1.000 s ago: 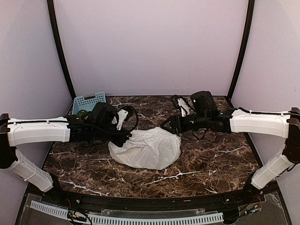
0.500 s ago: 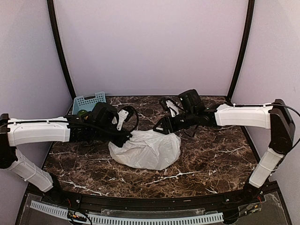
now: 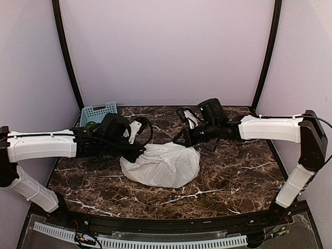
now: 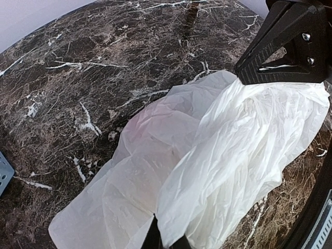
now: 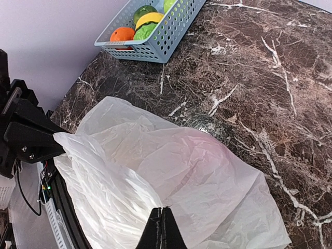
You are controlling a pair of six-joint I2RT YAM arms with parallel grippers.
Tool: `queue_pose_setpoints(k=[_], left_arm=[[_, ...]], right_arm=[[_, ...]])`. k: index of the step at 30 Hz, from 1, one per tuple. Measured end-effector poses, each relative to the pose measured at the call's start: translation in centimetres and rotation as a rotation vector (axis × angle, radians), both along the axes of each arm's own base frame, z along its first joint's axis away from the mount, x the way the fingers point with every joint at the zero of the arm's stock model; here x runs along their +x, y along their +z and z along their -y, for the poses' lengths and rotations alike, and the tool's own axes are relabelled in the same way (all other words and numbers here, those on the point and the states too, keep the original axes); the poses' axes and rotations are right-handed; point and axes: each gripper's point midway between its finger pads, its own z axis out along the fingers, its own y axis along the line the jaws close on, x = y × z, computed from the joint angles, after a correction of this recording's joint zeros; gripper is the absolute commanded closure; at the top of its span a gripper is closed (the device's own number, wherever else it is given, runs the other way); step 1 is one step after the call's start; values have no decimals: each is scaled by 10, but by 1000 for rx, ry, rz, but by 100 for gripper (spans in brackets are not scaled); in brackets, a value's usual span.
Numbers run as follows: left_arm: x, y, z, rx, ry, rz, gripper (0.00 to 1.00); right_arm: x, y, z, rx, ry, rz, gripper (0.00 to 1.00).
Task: Untie the knot of the plastic bag and take out the fruit
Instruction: Untie the bag handles from the takeout bag.
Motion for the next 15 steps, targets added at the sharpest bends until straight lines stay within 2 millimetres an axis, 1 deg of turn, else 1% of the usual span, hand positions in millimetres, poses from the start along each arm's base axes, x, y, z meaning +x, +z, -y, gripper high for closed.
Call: queue_pose_setpoints(k=[9, 12, 15], left_arm=[[-3, 17, -6, -50, 22, 25, 99], [-4, 18, -7, -64, 29, 25, 99], [-5, 12, -8, -65, 36, 15, 99]], right_arm=[[-7, 42, 22, 70, -65, 104, 100], [-9, 47, 32, 79, -105, 125, 100], [-11, 42, 43, 68, -146, 126, 100]])
